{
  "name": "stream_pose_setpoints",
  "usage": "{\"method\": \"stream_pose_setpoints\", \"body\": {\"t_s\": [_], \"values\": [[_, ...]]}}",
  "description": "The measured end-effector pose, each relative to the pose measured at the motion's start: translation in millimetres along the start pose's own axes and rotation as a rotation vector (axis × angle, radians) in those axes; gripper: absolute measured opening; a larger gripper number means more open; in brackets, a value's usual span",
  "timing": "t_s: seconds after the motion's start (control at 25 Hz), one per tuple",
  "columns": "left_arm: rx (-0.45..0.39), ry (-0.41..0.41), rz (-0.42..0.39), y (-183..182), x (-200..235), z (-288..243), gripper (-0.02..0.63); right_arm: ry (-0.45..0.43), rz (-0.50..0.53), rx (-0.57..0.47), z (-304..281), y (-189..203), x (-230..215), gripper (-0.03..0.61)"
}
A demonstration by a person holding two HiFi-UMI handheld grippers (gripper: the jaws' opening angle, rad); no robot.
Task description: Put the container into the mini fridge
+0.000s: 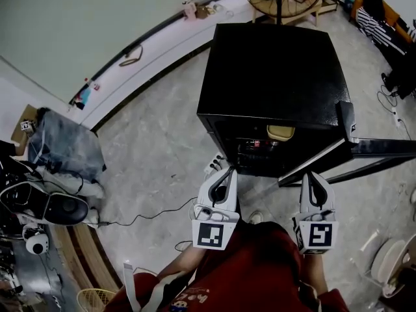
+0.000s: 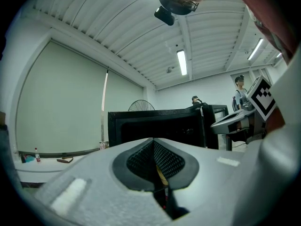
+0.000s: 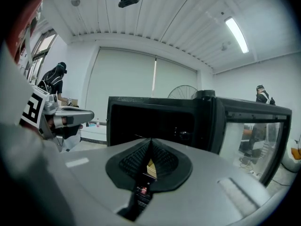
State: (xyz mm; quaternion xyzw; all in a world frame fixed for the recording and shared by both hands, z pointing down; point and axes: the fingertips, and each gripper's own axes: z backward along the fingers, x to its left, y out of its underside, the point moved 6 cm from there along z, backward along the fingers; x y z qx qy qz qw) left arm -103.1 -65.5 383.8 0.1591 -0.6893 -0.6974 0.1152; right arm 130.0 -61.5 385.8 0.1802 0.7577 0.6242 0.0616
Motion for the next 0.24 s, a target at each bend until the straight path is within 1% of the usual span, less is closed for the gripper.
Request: {"method": "stream_pose_setpoints", "body": {"t_s": [0.24], "values": [[0.011, -0.007, 0.01, 4.9, 2.0, 3.3, 0.005, -0.025, 0.001, -0.002, -5.4, -0.6, 6.9, 0.0]]}}
